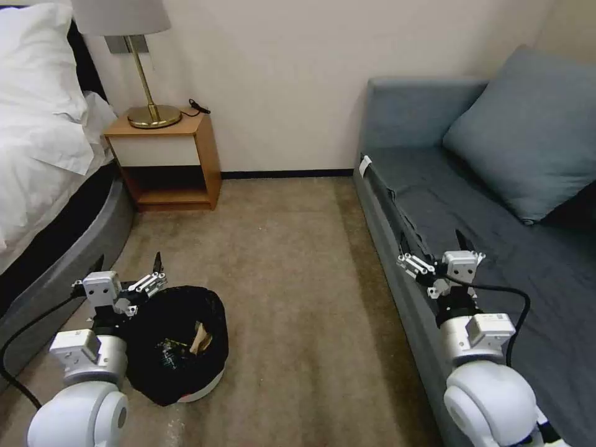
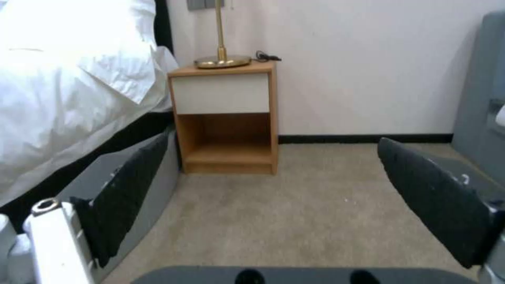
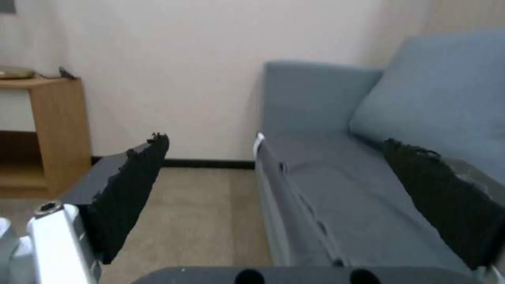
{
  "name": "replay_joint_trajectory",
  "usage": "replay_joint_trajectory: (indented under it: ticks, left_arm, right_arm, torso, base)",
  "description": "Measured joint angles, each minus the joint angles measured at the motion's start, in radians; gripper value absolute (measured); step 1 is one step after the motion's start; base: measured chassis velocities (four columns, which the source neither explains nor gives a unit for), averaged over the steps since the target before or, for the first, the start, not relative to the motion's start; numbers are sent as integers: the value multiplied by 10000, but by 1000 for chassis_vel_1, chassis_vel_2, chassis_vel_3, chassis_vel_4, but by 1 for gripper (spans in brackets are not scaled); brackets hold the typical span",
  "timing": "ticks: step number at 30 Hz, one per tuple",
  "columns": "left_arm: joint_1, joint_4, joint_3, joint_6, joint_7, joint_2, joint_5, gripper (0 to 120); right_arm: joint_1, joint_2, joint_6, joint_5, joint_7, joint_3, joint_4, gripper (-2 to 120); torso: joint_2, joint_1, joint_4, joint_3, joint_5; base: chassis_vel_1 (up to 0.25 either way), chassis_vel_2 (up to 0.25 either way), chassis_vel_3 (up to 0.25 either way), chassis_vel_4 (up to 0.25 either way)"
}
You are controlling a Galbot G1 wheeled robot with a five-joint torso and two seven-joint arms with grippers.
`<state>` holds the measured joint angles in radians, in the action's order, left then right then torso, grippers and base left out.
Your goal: Pick up the trash bin, then pick up the garbage on the floor and place it into the trash bin.
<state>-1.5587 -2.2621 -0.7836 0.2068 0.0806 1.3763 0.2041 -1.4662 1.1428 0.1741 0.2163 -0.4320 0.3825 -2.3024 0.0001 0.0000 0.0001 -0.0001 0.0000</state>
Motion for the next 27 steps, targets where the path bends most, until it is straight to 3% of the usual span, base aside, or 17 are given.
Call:
replay_joint_trajectory:
  ticks: [9, 27]
  left_arm:
    - [11, 433, 404, -111, -85, -104, -46, 100]
    - [18, 793, 444, -566, -498, -20, -179, 100]
  right_arm:
    - [-188, 747, -352, -40, 134, -244, 244, 100]
    - [-358, 1296, -587, -487, 478, -358, 349, 100]
  torso:
    - [0, 0, -1, 1, -1]
    - [0, 0, -2, 1, 0]
  base:
    - [0, 0, 0, 0]
    - [0, 0, 0, 0]
